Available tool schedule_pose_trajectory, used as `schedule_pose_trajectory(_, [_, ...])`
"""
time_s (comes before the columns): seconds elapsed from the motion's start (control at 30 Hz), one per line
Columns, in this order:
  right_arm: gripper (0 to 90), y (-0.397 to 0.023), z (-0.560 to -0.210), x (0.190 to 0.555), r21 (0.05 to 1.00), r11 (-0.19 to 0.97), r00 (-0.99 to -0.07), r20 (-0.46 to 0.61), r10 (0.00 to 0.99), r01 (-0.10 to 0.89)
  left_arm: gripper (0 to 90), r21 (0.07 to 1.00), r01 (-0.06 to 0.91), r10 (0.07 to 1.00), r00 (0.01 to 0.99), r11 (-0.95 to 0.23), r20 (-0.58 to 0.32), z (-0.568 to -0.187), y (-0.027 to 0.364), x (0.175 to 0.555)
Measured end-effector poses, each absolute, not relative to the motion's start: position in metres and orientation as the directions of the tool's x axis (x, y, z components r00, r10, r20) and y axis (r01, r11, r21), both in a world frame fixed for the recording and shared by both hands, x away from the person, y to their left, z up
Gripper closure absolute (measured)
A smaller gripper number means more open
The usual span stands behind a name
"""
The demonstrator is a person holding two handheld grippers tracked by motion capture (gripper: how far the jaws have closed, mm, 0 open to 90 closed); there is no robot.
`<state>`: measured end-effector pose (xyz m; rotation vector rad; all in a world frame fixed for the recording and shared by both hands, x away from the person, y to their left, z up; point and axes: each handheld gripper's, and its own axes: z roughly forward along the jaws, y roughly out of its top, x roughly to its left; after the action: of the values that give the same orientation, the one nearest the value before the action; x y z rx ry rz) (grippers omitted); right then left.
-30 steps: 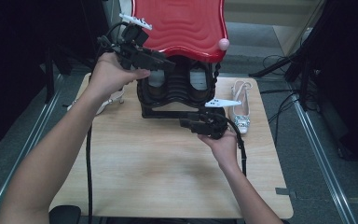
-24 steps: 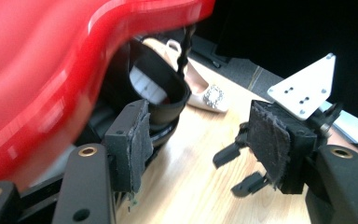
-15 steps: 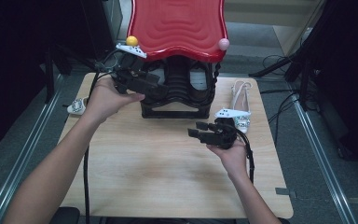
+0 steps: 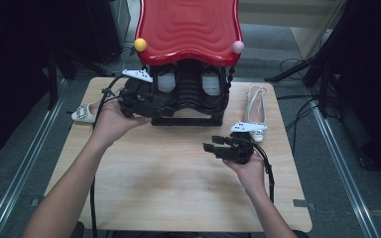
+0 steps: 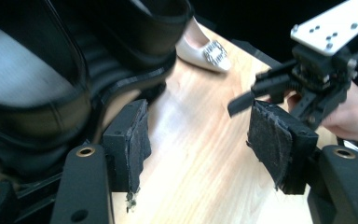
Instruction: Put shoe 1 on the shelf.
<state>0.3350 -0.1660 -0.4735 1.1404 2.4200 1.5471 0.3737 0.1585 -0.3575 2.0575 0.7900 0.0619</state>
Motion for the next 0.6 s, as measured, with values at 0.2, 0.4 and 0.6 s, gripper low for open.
schedule_pose_trajectory(0.2, [45.9,-0.169,-0.472,0.333,0.809,0.219,-0.728,0.327,0.603,0.545,38.2,0.754,0.538,0.564,0.779,-0.376,-0.274,-0.385,0.166,0.372])
schedule_pose_trajectory(0.4, [45.5,-0.173,-0.476,0.335,0.801,0.209,-0.717,0.344,0.607,0.561,38.3,0.738,0.566,0.587,0.757,-0.368,-0.287,-0.412,0.177,0.367])
schedule_pose_trajectory(0.6, [45.5,-0.174,-0.479,0.339,0.797,0.209,-0.711,0.344,0.614,0.566,39.4,0.731,0.589,0.605,0.734,-0.343,-0.308,-0.426,0.191,0.365])
